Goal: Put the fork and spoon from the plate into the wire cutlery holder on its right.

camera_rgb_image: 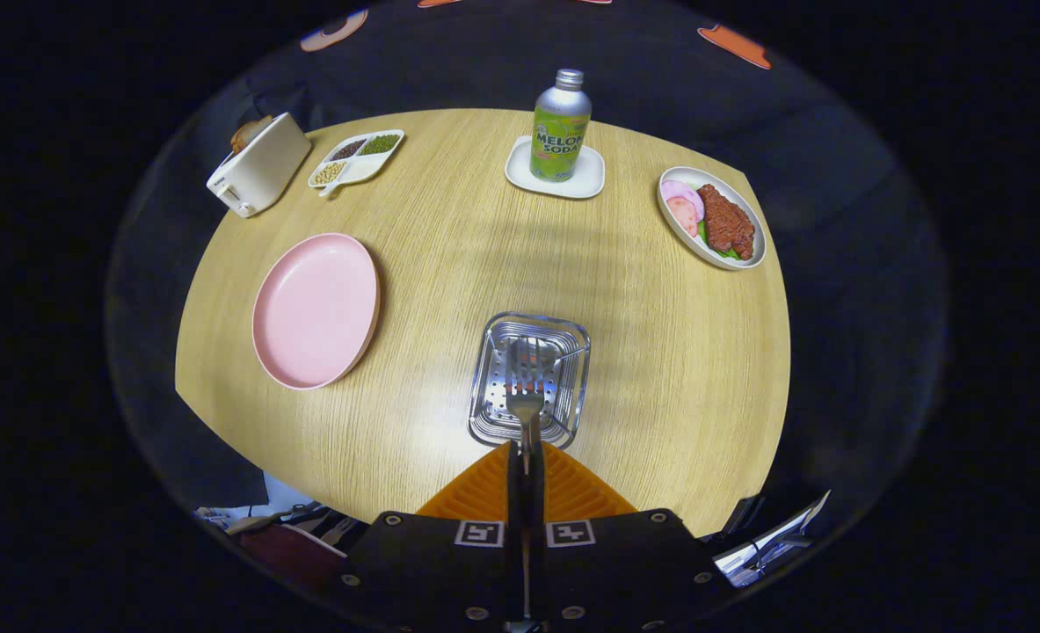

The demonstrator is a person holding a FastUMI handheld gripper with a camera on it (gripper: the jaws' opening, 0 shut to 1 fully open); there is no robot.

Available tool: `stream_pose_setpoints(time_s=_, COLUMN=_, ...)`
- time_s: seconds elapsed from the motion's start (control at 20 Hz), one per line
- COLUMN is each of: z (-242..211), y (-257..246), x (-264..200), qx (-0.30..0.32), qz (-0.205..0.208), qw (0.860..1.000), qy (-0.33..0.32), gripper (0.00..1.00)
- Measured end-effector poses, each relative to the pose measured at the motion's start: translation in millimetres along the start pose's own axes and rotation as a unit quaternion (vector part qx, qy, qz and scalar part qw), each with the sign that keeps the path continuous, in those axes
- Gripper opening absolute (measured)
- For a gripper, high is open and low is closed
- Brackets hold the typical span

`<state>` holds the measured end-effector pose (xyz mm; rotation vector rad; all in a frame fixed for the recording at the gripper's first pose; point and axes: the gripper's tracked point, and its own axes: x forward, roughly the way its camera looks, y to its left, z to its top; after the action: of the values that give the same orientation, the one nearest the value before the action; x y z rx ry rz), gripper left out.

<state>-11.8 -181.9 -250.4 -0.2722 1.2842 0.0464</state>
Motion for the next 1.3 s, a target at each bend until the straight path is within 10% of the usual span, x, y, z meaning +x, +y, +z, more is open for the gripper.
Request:
stream_pose_setpoints(time_s=0.7, z=16, y=8, x=20, qx=0.004, qz=0.017, qw=0.999, qy=0.042, gripper=0.13)
stream_pose_setpoints(time_s=1.05, z=62, y=36, x=-50, qx=0.033, qz=0.058, qw=0.989, qy=-0.132, gripper=0.98)
stream_pose_setpoints(time_s=1.3, z=91, y=27, x=-113, qx=0.053, qz=0.046, qw=0.967, qy=-0.247, gripper=1.00)
